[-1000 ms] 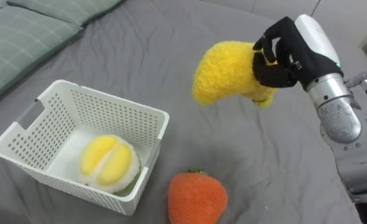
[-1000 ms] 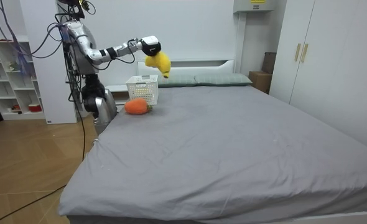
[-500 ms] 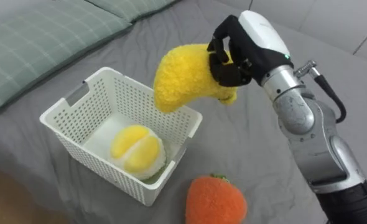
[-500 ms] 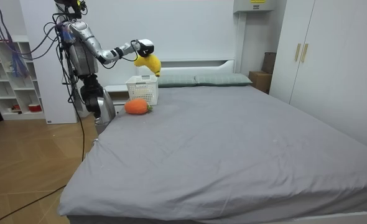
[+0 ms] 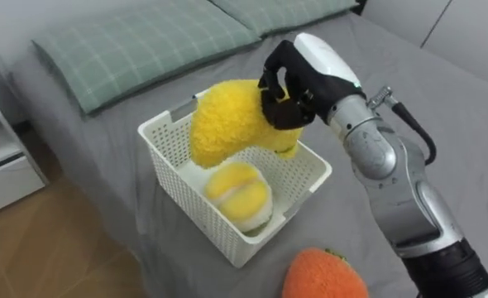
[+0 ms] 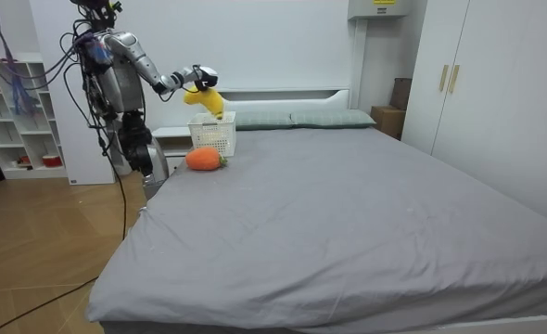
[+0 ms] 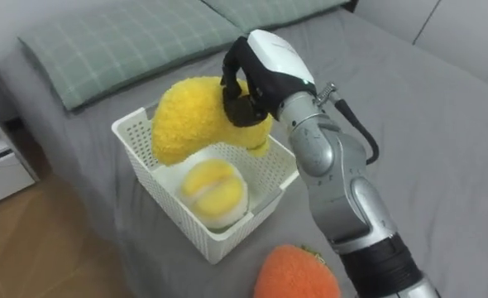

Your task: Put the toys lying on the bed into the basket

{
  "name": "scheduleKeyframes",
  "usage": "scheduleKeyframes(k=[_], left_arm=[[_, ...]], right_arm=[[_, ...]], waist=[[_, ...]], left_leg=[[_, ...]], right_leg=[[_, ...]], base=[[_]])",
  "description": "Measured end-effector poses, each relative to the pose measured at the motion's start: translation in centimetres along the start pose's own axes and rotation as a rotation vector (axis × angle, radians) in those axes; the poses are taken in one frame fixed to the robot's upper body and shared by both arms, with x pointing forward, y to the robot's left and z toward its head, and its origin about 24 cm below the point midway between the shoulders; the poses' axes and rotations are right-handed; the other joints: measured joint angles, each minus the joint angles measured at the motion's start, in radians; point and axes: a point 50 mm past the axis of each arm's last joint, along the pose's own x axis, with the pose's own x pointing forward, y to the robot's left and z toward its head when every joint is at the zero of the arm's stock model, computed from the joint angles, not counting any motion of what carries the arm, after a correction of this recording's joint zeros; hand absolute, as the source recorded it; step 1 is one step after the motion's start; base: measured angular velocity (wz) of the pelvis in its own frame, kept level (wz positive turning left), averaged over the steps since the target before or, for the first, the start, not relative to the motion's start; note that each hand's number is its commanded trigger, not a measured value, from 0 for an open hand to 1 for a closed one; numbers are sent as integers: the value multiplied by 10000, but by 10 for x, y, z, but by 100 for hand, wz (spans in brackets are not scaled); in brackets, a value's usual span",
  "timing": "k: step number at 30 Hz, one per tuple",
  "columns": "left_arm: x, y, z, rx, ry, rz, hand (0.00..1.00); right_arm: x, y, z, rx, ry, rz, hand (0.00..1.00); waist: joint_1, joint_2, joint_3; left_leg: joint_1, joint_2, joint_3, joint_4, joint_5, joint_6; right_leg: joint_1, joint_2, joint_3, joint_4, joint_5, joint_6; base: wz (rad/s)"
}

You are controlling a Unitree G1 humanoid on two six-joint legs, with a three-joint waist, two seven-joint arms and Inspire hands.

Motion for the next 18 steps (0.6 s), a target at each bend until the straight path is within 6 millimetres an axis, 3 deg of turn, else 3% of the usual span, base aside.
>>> scheduleKeyframes(k=[1, 2, 8, 12, 18], left_arm=[[0, 0, -1, -4, 72, 20, 0], [0, 0, -1, -12, 109, 13, 0], [0, -1, 2, -78, 218, -29, 0], [-1, 4, 4, -26, 197, 131, 0], [-2, 10, 13, -50, -145, 358, 0]], right_arm=[[4, 5, 1, 22, 10, 136, 16], [5, 7, 1, 22, 31, 223, 0], [8, 23, -9, -69, 545, 818, 0], [9, 30, -22, -92, 1159, 1104, 0], [9, 33, -30, -165, 1534, 1251, 0]], waist=[[71, -62, 36], [97, -87, 41], [279, -122, 34], [444, -110, 41], [403, -148, 14]], left_leg=[[-5, -12, -57, 6, 13, -9], [-9, -16, -69, 17, 13, -9], [-174, -175, -386, 44, 113, 8], [-187, -201, -401, 39, 123, 26], [-261, -195, -371, 37, 143, 58]], right_leg=[[12, -6, -32, -6, -6, 8], [17, -6, -42, -7, -6, 8], [-37, -122, -436, -5, -18, 38], [-46, -144, -455, -2, -11, 39], [-136, -134, -425, 18, -3, 36]], base=[[12], [11], [18], [2], [-1]])
